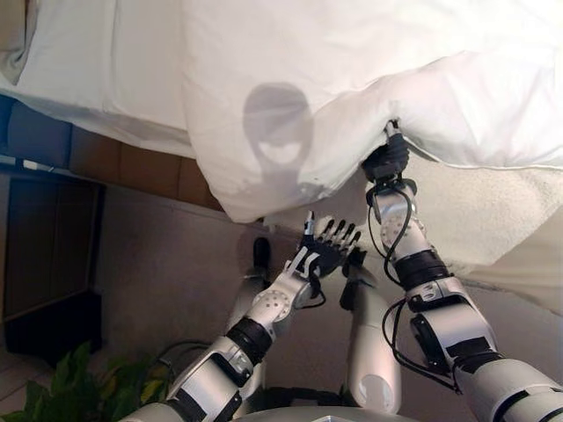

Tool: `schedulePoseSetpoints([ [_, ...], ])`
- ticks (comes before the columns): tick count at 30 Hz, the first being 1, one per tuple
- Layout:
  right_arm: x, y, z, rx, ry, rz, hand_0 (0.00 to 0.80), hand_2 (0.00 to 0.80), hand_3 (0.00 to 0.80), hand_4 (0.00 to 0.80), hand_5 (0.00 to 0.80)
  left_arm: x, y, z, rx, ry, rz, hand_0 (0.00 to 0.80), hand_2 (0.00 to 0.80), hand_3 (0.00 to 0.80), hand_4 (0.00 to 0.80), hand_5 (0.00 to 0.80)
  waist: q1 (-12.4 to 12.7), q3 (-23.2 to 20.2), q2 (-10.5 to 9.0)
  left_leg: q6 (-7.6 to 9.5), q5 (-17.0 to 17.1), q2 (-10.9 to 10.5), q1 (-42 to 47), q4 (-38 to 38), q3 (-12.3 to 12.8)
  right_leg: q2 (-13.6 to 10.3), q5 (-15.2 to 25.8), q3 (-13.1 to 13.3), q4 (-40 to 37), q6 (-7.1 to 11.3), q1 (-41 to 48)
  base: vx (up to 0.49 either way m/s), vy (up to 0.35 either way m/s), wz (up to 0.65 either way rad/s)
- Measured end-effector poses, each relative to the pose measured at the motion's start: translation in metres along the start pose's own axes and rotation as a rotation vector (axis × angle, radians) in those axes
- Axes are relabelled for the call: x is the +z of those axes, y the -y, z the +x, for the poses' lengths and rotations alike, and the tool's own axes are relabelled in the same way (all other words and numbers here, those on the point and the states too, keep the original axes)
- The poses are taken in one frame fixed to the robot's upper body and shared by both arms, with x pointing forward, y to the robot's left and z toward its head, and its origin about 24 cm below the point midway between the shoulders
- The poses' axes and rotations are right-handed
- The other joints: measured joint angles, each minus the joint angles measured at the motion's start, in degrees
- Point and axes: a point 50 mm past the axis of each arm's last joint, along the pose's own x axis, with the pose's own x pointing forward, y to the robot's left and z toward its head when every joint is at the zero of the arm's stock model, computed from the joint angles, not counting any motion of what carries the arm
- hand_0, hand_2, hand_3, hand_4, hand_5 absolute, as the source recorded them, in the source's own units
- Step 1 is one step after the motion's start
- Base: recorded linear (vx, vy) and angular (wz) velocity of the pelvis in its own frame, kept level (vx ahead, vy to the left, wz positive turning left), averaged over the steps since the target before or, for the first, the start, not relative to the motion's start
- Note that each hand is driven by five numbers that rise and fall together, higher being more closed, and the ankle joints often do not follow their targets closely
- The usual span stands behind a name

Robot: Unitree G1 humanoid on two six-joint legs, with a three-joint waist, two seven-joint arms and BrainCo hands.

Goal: Make the bed neatly

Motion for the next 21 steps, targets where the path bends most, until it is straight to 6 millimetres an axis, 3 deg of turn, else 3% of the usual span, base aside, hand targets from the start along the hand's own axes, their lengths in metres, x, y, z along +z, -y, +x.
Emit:
schedulePoseSetpoints([
  [8, -0.018, -0.014, -0.004, 0.034, -0.047, -0.014, 0.800, 0.800, 0.800, 0.800, 0.800, -0.007, 0.029, 0.003, 0.041, 0.118, -0.021, 0.000, 0.000, 0.000, 0.000, 0.000, -2.79, 0.07, -0.69, -0.11, -0.60, 0.51, -0.01, 0.51, 1.03, 0.49, -0.53, 1.31, 0.79, -0.13, -0.99, 0.027, 0.054, -0.07],
  [15, -0.027, -0.025, -0.007, 0.074, -0.071, -0.033, 0.800, 0.800, 0.800, 0.800, 0.800, 0.015, 0.063, 0.007, -0.034, 0.329, -0.018, 0.000, 0.000, 0.000, 0.000, 0.000, -3.45, 0.07, -1.05, 0.23, -1.66, 1.08, -0.01, 1.48, 2.82, 1.14, -0.27, 3.13, 0.54, 0.24, -1.77, 0.010, 0.085, -0.14],
  [21, -0.033, -0.030, -0.009, 0.076, -0.088, -0.038, 0.800, 0.800, 0.800, 0.800, 0.800, 0.044, 0.060, 0.005, -0.028, 0.481, -0.081, 0.000, 0.000, 0.000, 0.000, 0.000, -4.58, 0.07, -1.14, 0.11, -2.08, 1.10, 0.02, 1.95, 2.81, 1.11, -0.54, 3.51, 1.50, -0.02, -2.09, 0.014, 0.058, -0.02],
])
